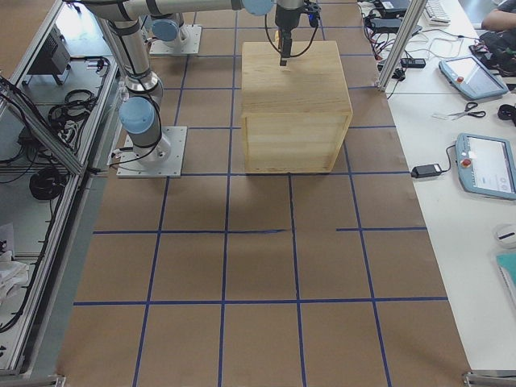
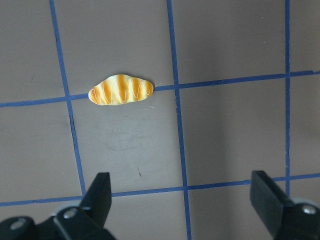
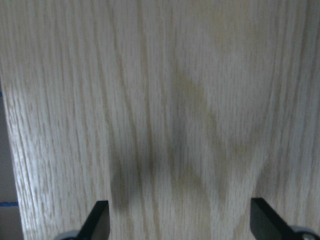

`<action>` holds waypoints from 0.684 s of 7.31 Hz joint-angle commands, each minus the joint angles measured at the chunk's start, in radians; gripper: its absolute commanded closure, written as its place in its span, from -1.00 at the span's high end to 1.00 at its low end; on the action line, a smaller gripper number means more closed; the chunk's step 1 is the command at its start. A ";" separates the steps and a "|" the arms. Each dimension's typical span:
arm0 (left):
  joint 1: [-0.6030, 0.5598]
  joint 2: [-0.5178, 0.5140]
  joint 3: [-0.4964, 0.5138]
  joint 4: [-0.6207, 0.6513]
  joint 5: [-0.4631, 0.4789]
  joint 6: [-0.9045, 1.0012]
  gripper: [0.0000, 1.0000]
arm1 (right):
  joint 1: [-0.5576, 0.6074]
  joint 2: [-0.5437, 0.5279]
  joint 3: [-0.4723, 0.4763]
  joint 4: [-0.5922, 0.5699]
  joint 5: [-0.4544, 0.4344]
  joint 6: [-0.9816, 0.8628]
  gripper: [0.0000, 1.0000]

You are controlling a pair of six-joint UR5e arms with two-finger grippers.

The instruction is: Open upper drawer

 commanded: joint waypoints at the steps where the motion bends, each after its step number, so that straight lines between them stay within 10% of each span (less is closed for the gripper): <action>1: -0.001 0.000 -0.004 0.000 0.001 0.001 1.00 | 0.001 0.000 0.000 0.000 0.000 0.000 1.00; 5: 0.008 0.020 -0.036 0.002 0.001 -0.004 1.00 | 0.001 0.000 0.000 0.000 0.000 0.000 1.00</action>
